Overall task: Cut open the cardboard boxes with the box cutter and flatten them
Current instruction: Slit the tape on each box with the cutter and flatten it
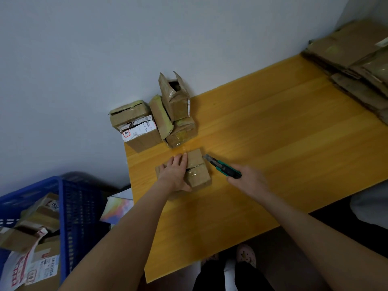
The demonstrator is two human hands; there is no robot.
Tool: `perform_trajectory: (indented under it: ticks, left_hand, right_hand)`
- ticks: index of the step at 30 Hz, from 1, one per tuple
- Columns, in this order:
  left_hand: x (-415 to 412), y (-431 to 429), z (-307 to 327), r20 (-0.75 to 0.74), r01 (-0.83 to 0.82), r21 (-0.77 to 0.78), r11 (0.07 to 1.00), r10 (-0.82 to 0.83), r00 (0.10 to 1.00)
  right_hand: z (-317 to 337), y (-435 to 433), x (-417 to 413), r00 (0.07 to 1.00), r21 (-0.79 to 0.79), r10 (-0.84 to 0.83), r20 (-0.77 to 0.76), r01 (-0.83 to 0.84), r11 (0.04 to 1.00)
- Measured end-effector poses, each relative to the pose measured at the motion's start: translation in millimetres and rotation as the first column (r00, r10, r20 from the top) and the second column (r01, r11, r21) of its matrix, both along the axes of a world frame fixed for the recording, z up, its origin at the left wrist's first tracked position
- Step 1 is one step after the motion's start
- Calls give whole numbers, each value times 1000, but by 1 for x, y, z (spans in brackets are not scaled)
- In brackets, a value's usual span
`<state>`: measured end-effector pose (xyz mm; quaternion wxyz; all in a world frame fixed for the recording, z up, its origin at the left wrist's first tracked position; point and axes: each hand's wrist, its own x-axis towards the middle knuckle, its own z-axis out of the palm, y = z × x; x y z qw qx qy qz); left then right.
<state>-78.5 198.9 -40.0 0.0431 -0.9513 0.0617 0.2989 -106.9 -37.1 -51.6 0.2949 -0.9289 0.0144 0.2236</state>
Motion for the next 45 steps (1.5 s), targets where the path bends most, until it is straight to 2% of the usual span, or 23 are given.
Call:
perform_trajectory:
  ticks: [12, 18, 20, 22, 23, 25, 29, 33, 36, 37, 39, 41, 43, 45]
  left_hand:
    - [-2, 3, -6, 31, 18, 2, 1000, -18, 999]
    - [-2, 3, -6, 32, 19, 4, 1000, -19, 999]
    - [-2, 3, -5, 34, 13, -3, 1000, -13, 999]
    - [-3, 2, -3, 36, 0, -2, 1000, 0, 999]
    - [-4, 1, -2, 37, -16, -3, 1000, 16, 999]
    - [-6, -3, 0, 38, -70, 0, 998, 70, 997]
    - [-15, -16, 1, 31, -231, -2, 973, 231, 973]
    - [-24, -21, -2, 55, -283, 23, 959, 282, 958]
    - [-23, -13, -2, 133, -280, 12, 960, 277, 952]
    - [-22, -11, -1, 152, -263, -8, 965, 261, 953]
    - [-19, -9, 1, 143, -213, -65, 975, 220, 965]
    - [-16, -11, 4, 124, -167, -75, 983, 175, 977]
    - [-14, -13, 9, 160, -158, -81, 984, 169, 972]
    - [-14, -15, 19, 215, -158, -118, 980, 180, 960]
  right_hand:
    - [6, -10, 1, 990, -49, 141, -3, -141, 989]
    - [4, -21, -4, 986, 24, 163, -34, -163, 986]
    - [1, -31, -5, 991, 75, 119, -60, -114, 991]
    - [-8, -34, -5, 993, 159, -45, -105, 61, 985]
    - [-13, -31, -3, 986, 171, -131, -103, 147, 974]
    - [-24, -16, 2, 976, 121, -205, -80, 214, 969]
    - [-46, 23, 15, 965, 59, -208, -162, 220, 974]
    - [-55, 37, 23, 960, 6, -196, -199, 201, 980]
    - [-45, 33, 23, 983, -138, -151, -102, 136, 981]
    - [-38, 32, 21, 988, -150, -151, -40, 143, 978]
    - [-25, 36, 15, 981, -67, -192, 1, 192, 979]
    - [-16, 46, 5, 973, 17, -217, -78, 219, 976]
    - [-12, 59, -3, 932, 82, -280, -230, 305, 949]
    - [-8, 72, -6, 830, 196, -389, -399, 492, 848]
